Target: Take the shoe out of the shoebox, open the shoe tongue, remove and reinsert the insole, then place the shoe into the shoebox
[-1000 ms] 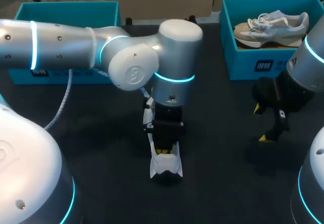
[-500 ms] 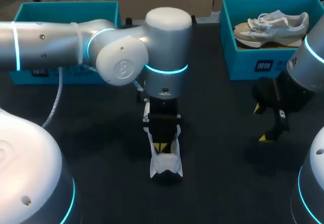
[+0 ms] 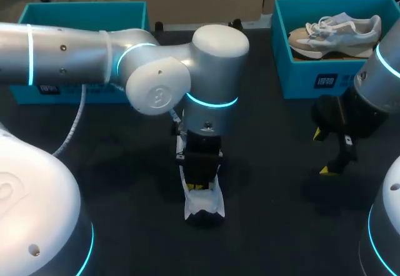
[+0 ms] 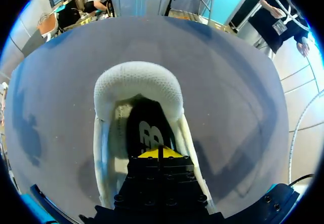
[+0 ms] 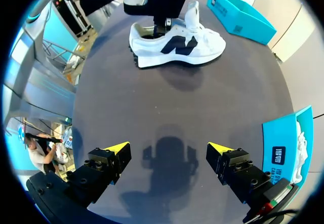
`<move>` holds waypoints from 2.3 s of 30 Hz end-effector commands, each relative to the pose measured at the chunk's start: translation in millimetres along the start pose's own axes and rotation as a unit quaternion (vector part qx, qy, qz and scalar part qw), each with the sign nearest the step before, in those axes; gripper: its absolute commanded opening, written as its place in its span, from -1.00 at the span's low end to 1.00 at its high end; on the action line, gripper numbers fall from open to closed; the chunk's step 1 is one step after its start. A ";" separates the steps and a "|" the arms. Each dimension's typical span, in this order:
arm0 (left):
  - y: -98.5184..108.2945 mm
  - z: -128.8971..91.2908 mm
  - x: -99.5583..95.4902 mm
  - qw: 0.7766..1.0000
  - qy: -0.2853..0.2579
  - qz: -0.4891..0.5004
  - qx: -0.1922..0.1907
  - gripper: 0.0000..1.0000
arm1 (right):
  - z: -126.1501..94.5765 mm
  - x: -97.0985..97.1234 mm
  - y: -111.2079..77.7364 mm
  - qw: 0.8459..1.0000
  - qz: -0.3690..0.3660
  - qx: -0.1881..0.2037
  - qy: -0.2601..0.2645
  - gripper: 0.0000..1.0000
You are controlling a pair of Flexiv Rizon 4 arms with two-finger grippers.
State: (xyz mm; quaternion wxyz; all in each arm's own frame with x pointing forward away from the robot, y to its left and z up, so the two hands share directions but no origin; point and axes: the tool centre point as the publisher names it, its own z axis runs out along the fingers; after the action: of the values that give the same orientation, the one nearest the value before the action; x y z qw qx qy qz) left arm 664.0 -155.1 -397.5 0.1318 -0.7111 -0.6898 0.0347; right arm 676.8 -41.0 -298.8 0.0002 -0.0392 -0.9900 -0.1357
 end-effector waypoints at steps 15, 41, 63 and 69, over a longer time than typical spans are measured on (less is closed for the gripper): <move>11.0 -46.5 -14.6 0.999 -0.025 0.010 0.028 -1.00 | 0.5 0.8 -0.8 1.000 -0.001 0.000 -0.001 1.00; 7.1 -44.1 -20.1 0.999 -0.013 0.028 0.027 -1.00 | 0.5 0.8 -0.8 1.000 -0.001 0.000 -0.001 1.00; 5.5 17.7 -3.6 0.999 -0.029 0.041 -0.015 -1.00 | 0.5 0.8 -0.8 1.000 -0.001 0.000 -0.001 1.00; 11.3 28.1 -16.3 0.995 -0.097 0.008 -0.035 -1.00 | 0.5 0.8 -0.8 1.000 -0.001 0.000 -0.001 1.00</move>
State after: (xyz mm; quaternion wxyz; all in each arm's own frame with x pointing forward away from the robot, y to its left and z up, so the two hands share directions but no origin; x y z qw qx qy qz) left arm 673.8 -173.0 -409.9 0.0854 -0.7203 -0.6862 0.0554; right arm 676.8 -41.0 -298.8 0.0002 -0.0393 -0.9900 -0.1357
